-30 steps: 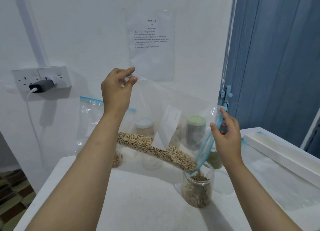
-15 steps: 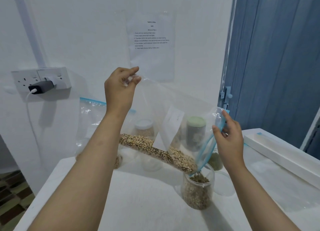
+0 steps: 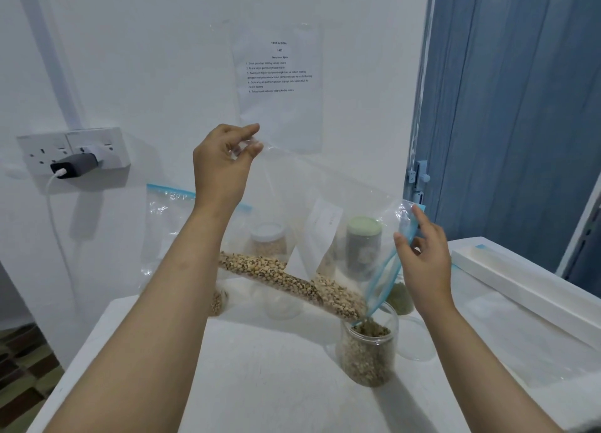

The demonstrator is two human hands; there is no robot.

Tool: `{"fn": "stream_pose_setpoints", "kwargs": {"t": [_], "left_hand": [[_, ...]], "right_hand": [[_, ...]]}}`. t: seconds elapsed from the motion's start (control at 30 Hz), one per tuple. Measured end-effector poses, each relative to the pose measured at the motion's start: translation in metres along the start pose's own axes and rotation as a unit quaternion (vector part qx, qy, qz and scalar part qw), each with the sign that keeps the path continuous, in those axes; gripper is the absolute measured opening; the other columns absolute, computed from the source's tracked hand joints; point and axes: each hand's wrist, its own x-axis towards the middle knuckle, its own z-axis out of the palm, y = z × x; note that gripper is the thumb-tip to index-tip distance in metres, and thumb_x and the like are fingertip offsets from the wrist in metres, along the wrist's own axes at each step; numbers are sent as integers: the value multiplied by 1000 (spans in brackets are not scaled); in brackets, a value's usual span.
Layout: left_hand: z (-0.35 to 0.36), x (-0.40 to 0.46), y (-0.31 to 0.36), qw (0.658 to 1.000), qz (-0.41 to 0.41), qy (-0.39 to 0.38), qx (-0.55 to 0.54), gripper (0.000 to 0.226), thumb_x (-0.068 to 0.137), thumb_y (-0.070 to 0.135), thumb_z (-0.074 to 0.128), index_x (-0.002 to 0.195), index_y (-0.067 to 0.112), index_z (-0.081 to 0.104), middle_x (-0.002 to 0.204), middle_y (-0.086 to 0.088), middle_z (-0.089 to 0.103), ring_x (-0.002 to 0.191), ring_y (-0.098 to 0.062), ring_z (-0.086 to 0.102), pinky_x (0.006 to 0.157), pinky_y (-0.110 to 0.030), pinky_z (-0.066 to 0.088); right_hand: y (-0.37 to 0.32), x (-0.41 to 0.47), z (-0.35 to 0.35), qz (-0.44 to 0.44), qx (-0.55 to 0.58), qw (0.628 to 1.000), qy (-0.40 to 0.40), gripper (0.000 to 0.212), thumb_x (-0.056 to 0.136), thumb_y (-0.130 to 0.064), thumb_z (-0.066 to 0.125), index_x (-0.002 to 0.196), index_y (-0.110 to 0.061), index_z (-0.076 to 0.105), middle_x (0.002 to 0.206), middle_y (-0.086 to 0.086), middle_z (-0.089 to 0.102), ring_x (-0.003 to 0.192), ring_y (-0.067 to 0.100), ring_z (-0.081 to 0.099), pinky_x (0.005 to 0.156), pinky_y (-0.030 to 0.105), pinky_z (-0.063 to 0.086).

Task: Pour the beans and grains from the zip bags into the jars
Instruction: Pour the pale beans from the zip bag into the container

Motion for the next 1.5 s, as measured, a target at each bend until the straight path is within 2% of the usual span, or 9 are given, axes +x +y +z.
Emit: {"fn": "stream_pose_setpoints", "kwargs": {"t": [0.07, 0.27, 0.4, 0.63, 0.77, 1.1, 1.23, 1.37, 1.5], "left_hand": [[0, 0, 2, 1000, 0, -1, -1, 28, 87, 10, 73, 115, 13, 73, 87, 18, 59, 75, 11, 53, 75, -4, 38], [-2, 1, 6, 1000, 1, -3, -5, 28, 87, 10, 73, 115, 13, 73, 88, 18, 59, 76, 10, 53, 76, -4, 38], [-2, 1, 6, 1000, 2, -4, -6, 28, 87, 10, 73, 115, 13, 73, 88, 18, 60, 74, 9, 52, 75, -5, 38], [-2, -1, 7, 1000, 3, -4, -8, 28, 87, 10, 73, 116, 12, 73, 92, 8, 63, 75, 8, 53, 77, -5, 39], [0, -1, 7, 1000, 4, -5, -6, 28, 88, 10, 73, 115, 12, 73, 90, 13, 61, 74, 9, 52, 76, -4, 38], [1, -2, 6, 1000, -1, -6, -10, 27, 88, 9, 73, 115, 12, 73, 87, 19, 59, 74, 9, 53, 75, -4, 38], [1, -3, 6, 1000, 0, -6, -14, 27, 88, 9, 73, 115, 12, 73, 88, 18, 60, 74, 10, 53, 75, -4, 37], [2, -4, 5, 1000, -3, -8, -13, 27, 88, 9, 72, 115, 11, 73, 87, 17, 59, 76, 12, 54, 76, -3, 37], [2, -4, 3, 1000, -5, -7, -17, 26, 88, 8, 72, 114, 11, 73, 88, 16, 59, 78, 12, 55, 77, -4, 38]], "right_hand": [[0, 0, -1, 0, -1, 1000, 1, 52, 98, -13, 61, 145, -30, 48, 128, 1, 49, 111, 16, 58, 86, 8, 48], [-2, -2, -3, 5, 1, 1000, -2, 53, 98, -13, 61, 146, -30, 47, 132, 1, 48, 115, 17, 56, 90, 13, 46], [-3, -3, -5, 5, -4, 1000, -2, 54, 98, -12, 61, 146, -29, 46, 129, 0, 48, 113, 17, 56, 83, 5, 46], [-4, -3, -6, 12, -9, 1000, 1, 55, 97, -13, 62, 146, -31, 46, 130, -3, 47, 116, 21, 57, 98, 33, 51], [-4, -4, -7, 12, -13, 1000, 1, 56, 97, -12, 62, 146, -33, 44, 129, -2, 47, 113, 20, 58, 96, 31, 52], [-1, 1, -8, 11, -50, 999, -12, 64, 97, -12, 62, 152, -32, 37, 128, -1, 44, 114, 22, 56, 101, 42, 52], [0, 2, -5, -25, -127, 991, -18, 62, 97, -15, 62, 152, -27, 36, 145, 5, 32, 132, 25, 44, 109, 46, 45], [0, 8, 0, -63, -272, 959, -47, 56, 102, -30, 52, 154, -33, 31, 160, 7, 21, 146, 26, 20, 118, 46, 25], [-7, 19, 5, -55, -250, 965, -53, 55, 103, -30, 51, 155, -30, 31, 160, 8, 18, 147, 28, 20, 118, 43, 24]]}}
